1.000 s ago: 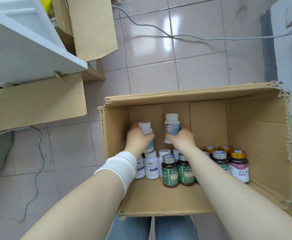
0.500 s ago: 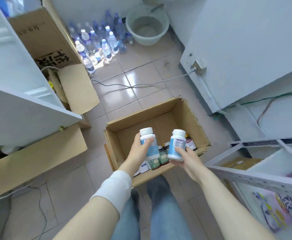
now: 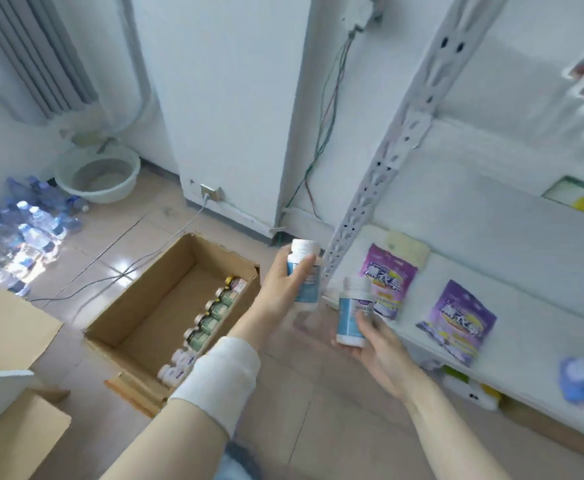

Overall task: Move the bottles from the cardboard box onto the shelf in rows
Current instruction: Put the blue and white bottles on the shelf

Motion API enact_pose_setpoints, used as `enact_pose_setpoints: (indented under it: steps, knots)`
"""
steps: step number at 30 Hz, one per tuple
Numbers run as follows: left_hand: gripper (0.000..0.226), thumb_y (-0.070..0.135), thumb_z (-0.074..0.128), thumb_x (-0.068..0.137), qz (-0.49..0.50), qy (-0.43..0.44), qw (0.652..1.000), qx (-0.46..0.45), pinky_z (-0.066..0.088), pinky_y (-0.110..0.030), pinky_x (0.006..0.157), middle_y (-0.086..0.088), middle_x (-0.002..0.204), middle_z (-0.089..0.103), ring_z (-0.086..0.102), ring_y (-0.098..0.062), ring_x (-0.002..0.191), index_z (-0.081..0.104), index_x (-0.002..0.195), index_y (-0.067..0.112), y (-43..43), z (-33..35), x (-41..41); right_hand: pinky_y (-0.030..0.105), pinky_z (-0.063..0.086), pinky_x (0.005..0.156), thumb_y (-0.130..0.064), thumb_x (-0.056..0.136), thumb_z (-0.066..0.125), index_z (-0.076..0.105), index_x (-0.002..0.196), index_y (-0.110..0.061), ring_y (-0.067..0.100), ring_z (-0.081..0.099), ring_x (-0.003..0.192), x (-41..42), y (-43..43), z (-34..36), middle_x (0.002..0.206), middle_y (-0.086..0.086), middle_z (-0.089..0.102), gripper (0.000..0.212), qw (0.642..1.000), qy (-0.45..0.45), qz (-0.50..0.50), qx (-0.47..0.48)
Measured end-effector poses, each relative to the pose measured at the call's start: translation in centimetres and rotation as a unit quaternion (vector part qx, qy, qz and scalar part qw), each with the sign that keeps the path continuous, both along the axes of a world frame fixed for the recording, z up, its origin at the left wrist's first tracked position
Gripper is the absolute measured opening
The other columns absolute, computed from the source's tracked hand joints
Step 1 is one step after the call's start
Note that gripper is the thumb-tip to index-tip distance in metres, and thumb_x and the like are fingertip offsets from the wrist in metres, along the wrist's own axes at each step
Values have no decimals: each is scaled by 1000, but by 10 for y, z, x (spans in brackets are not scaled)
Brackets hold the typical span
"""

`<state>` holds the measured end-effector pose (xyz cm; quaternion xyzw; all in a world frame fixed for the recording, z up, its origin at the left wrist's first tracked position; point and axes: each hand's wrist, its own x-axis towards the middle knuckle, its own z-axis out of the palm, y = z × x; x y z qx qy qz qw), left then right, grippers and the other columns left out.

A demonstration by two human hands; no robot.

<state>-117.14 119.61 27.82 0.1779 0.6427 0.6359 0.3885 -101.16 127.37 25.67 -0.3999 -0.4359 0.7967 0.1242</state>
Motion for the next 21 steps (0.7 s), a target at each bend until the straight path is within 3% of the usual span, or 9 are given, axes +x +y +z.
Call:
enact_pose_setpoints:
  steps: [1,4,7,9,13,16,21]
  knots:
    - [8,23,49,96,-16,8,1000,15,49,-18,69,-3,90,59,58,-14,80,48,100,17,15,13,23,29,57,63,-57,23,90,58,105,-8,21,65,72,26,7,11,87,7,68,101,1000,10,-24,7]
    - [10,21,49,97,-66,39,995,64,48,-25,73,-2,85,59,57,-18,81,51,87,23,62,52,104,30,57,66,-56,30,90,52,118,0,20,68,75,114,34,43,97,11,67,111,995,37,-82,40]
    - [5,19,47,97,-118,82,982,121,47,-15,63,3,80,56,56,-8,72,51,96,18,105,91,199,31,58,74,-58,36,88,55,117,-6,19,69,86,212,66,76,99,7,71,102,988,65,-110,91]
    - [6,23,50,96,-158,77,973,151,50,-18,63,-2,87,59,60,-12,76,51,101,21,134,114,264,35,57,85,-58,41,86,55,118,-9,20,69,95,277,83,98,107,8,70,96,981,81,-128,121]
    - [8,34,54,89,-222,107,951,187,52,-36,76,-9,98,61,60,-23,86,52,95,30,185,152,373,28,58,76,-59,35,87,60,109,-13,14,70,91,383,115,129,99,2,73,91,963,98,-197,154]
    - [7,33,55,90,-259,112,937,204,52,-35,76,-9,99,62,60,-23,86,51,94,28,220,177,431,30,58,78,-60,30,88,59,111,-11,19,69,92,444,141,147,99,4,73,99,949,91,-246,176]
    - [4,27,49,94,-288,132,919,233,52,-28,76,-1,92,62,60,-19,88,52,94,30,284,212,496,24,57,65,-59,26,88,57,115,-6,20,72,84,513,193,181,97,7,73,108,931,99,-287,203]
